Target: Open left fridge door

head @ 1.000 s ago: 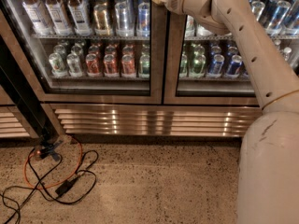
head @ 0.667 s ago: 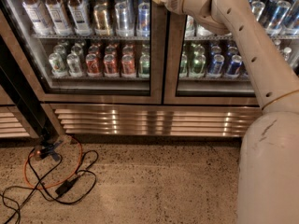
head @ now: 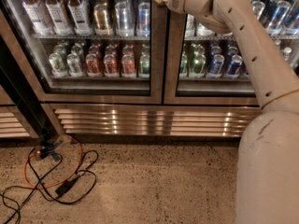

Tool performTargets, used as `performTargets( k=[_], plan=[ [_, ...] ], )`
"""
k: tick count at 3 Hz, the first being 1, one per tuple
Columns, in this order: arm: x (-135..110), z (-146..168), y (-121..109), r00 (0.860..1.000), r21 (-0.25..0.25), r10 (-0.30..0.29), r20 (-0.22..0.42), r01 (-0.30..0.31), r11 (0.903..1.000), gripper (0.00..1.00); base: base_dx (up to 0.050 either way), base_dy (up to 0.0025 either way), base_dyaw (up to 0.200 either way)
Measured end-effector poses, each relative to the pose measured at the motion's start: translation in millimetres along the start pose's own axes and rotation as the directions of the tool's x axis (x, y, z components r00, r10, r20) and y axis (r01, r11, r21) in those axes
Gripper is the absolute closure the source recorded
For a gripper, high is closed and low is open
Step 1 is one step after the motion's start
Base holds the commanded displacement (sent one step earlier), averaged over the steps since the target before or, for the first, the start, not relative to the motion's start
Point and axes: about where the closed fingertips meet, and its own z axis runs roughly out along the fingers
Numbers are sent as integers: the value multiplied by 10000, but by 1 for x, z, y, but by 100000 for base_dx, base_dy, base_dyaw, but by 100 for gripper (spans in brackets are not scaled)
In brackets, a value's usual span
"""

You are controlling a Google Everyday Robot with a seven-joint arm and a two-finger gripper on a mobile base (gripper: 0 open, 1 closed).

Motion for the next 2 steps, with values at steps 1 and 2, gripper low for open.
performTargets(
  k=[1, 2],
  plan=[
    [0, -3, -5, 10000, 0, 0, 1, 0, 10000, 100, 0, 0, 0],
    [1, -5, -11, 10000, 0, 0, 1, 0, 10000, 100, 0, 0, 0]
  ],
)
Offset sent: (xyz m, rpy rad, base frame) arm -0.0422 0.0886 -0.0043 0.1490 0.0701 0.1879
